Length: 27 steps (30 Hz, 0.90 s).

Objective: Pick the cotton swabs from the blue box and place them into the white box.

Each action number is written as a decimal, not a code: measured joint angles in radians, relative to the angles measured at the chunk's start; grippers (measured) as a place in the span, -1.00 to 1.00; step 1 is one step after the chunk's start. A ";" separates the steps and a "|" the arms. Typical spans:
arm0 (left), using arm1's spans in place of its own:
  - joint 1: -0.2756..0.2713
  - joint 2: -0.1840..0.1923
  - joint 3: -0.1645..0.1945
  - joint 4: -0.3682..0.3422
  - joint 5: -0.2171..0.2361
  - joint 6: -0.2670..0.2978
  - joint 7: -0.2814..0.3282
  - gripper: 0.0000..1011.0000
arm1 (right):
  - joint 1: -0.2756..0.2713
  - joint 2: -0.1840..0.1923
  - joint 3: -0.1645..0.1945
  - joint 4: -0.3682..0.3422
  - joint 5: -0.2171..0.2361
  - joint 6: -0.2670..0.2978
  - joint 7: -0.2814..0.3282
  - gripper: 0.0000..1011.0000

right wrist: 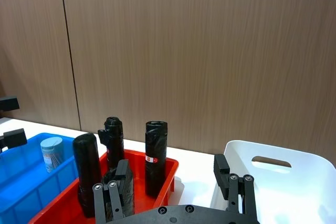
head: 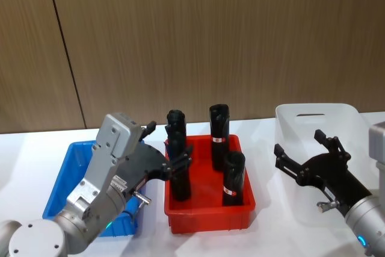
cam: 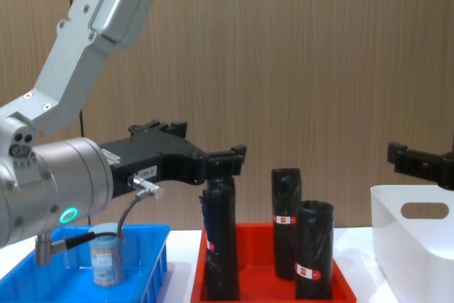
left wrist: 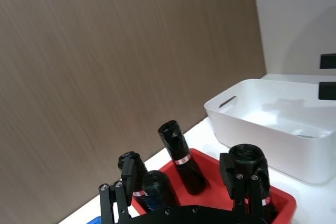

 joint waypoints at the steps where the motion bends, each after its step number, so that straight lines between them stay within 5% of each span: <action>1: 0.002 -0.001 0.001 -0.003 0.002 -0.001 0.010 0.99 | -0.001 0.000 0.000 -0.001 0.000 0.000 -0.001 0.98; 11: 0.031 -0.009 0.017 -0.037 0.031 -0.018 0.145 0.99 | -0.001 0.000 0.000 -0.002 0.000 0.000 -0.001 0.98; 27: 0.041 -0.012 0.022 -0.049 0.040 -0.024 0.191 0.99 | -0.001 0.000 0.000 -0.002 0.000 0.000 0.000 0.98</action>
